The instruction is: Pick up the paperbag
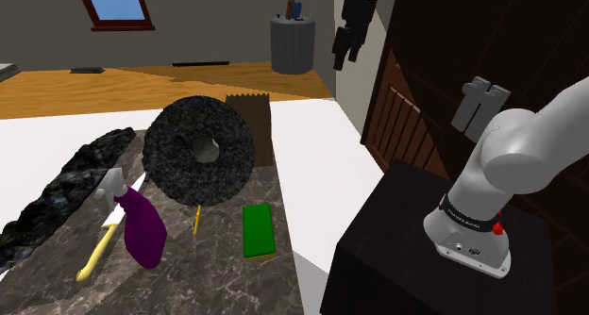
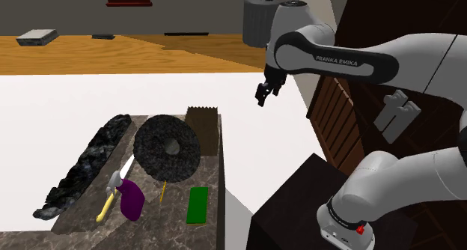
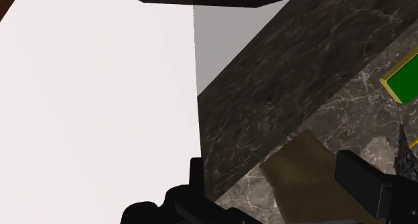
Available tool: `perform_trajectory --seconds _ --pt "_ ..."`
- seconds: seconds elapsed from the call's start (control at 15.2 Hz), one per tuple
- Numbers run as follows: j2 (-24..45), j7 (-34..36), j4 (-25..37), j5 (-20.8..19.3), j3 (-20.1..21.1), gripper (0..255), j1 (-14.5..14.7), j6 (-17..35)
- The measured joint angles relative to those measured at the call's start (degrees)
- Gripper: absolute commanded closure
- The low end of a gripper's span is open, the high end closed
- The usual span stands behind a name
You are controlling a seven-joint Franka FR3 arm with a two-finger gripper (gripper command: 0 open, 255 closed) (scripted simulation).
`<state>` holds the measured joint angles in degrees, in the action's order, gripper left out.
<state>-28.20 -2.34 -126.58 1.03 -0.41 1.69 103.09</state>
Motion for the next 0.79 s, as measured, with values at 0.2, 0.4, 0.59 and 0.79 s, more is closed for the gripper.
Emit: perform_trajectory --seconds 0.2,0.4,0.59,0.79 --pt "6.39 2.14 3.59 0.83 1.13 0 0.49 1.99" --pt "13.12 4.39 8.14 1.48 2.26 0 1.02 3.42" --pt "18.95 6.5 11.9 1.95 3.2 0 1.56 4.73" --pt "25.88 8.35 17.24 2.16 3.88 0 2.0 5.56"
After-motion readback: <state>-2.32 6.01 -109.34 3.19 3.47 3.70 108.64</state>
